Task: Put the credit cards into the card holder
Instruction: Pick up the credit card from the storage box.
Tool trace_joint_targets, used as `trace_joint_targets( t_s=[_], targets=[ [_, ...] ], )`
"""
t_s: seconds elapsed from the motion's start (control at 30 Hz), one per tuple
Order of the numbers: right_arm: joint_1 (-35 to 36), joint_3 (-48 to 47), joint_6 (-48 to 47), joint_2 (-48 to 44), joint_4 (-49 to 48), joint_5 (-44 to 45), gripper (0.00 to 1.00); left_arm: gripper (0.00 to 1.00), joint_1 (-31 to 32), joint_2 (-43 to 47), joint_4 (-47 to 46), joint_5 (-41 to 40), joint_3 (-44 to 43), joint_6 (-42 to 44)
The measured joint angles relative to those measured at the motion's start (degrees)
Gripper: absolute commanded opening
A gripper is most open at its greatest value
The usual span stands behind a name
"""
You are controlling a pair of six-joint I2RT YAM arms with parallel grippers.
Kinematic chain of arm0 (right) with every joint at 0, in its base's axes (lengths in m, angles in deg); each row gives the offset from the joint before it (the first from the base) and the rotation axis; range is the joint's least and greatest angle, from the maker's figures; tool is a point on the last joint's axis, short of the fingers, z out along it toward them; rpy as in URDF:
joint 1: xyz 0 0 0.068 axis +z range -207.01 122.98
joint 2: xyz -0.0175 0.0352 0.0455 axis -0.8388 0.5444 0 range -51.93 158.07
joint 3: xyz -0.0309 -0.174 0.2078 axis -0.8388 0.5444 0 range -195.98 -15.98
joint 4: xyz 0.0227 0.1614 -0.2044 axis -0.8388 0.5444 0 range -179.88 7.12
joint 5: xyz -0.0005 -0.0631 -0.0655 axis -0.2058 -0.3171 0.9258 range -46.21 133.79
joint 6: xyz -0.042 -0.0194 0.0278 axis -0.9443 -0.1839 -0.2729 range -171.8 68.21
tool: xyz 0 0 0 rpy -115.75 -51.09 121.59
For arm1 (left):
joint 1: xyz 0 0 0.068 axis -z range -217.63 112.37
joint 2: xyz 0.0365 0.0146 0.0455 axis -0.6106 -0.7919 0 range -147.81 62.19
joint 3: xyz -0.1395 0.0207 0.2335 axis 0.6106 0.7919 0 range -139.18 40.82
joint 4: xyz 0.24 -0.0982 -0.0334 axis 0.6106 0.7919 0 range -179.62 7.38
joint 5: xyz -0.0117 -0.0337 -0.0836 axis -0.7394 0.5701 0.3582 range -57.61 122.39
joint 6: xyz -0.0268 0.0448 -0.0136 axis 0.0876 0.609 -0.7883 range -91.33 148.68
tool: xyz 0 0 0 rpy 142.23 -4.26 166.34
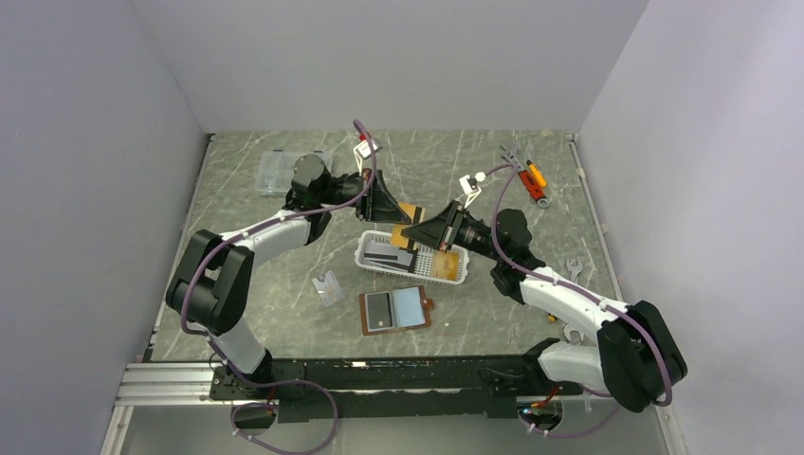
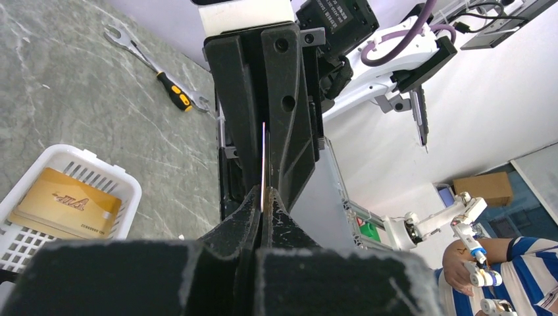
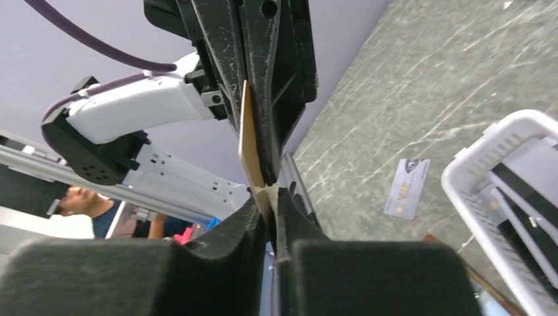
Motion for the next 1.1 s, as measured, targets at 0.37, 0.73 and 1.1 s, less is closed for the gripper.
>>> trace_joint_targets(
  t_s=[0.37, 0.73, 1.1],
  targets=[
    [0.3, 0.5, -1.1, -1.8, 3.1, 0.2, 0.00, 0.19, 0.0, 0.0, 1.8, -0.3, 0.3, 0.0],
    [-0.3, 3.4, -4.5, -6.4, 7.7, 0.7, 0.00, 0.21, 0.3, 0.0, 4.1, 0.2, 0.2, -0.7],
    [-1.1, 2.4, -13.4, -10.2, 26.7, 1.7, 0.00, 0.25, -5.9, 0.7, 4.2, 1.2, -0.3, 0.4]
  ],
)
